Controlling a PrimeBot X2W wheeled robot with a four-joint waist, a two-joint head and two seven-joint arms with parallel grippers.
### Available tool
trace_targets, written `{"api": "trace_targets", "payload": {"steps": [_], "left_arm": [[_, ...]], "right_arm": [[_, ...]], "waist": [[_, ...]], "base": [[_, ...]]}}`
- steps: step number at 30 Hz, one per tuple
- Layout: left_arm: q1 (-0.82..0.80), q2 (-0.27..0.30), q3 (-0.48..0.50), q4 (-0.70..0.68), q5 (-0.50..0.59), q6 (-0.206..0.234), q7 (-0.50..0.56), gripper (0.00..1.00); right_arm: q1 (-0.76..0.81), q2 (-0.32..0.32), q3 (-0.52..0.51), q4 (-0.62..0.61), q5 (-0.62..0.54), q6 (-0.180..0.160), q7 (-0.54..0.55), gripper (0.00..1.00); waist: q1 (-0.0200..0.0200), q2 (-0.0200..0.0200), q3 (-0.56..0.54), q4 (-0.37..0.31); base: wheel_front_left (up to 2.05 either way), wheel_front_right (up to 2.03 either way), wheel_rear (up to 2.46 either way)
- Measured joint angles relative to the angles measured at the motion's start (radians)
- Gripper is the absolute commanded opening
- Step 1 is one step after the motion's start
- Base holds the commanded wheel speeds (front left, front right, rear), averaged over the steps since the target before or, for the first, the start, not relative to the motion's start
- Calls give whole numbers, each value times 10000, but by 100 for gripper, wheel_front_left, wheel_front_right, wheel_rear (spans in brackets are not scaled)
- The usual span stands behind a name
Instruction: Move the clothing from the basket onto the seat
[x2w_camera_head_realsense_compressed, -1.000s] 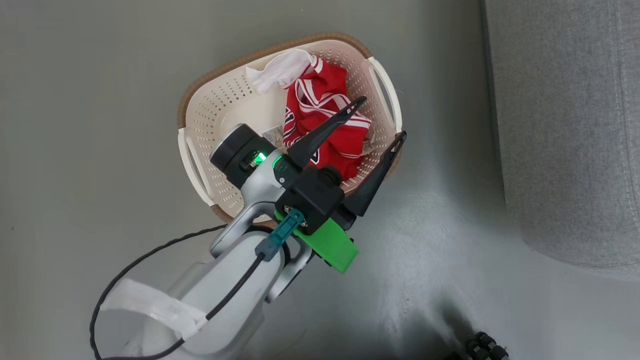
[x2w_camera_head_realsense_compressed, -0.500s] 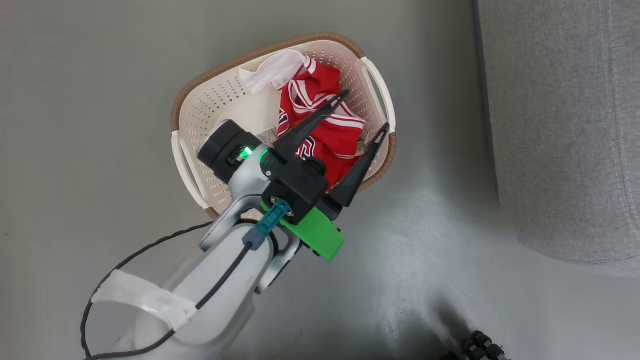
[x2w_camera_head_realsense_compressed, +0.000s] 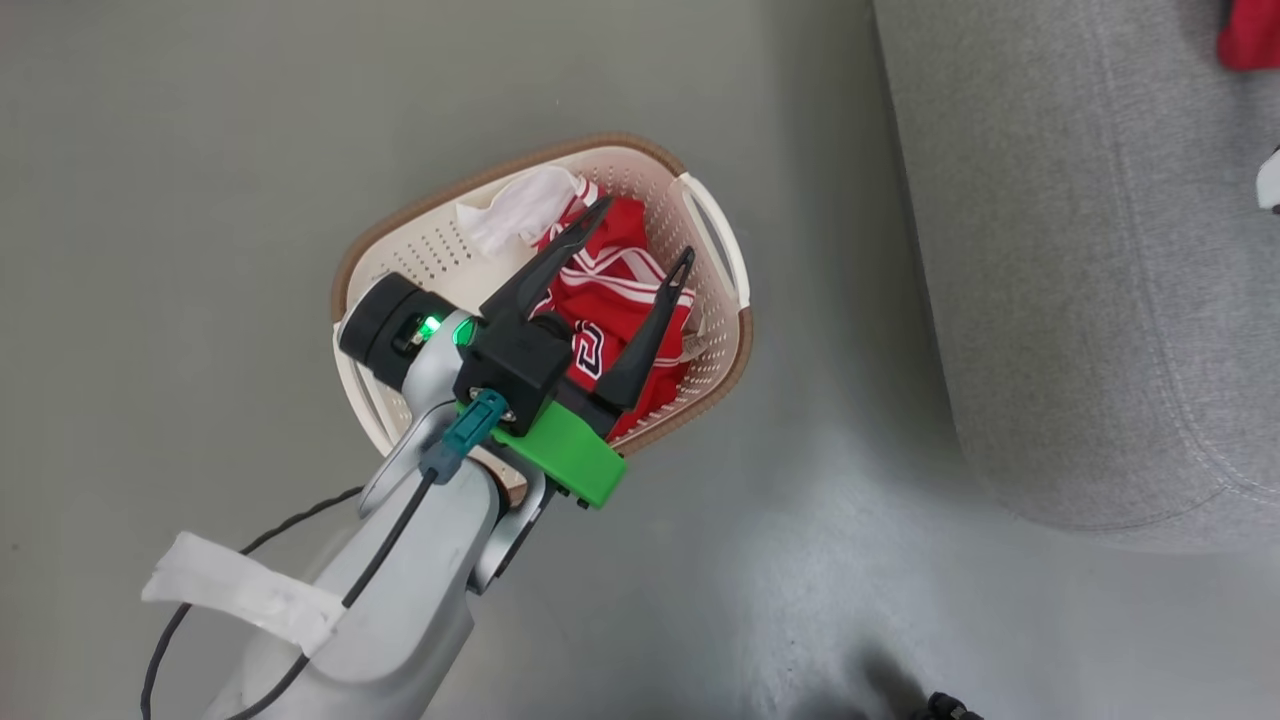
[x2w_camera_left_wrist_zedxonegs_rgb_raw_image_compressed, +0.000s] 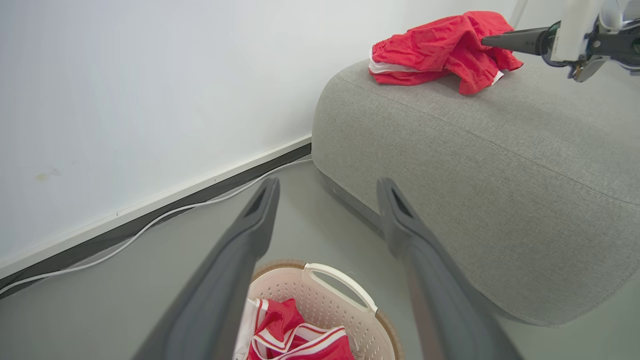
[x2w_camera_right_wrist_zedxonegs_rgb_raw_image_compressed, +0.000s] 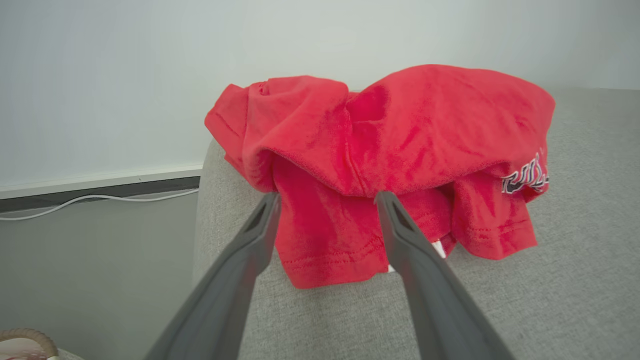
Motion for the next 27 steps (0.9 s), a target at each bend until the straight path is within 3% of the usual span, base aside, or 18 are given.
{"api": "trace_targets", "payload": {"steps": [11, 27], "left_arm": [[693, -21, 602, 694, -591, 236, -219, 100], [2300, 0, 2094, 1381, -1419, 982, -334, 100]], "right_arm": [[739, 679, 276, -629, -245, 261, -102, 100], [2503, 2096, 261, -2560, -368, 109, -115, 100]], "waist": [[-1, 0, -1286, -154], [-1, 0, -3292, 380]], "base": [[0, 0, 0], [0, 0, 0]]}}
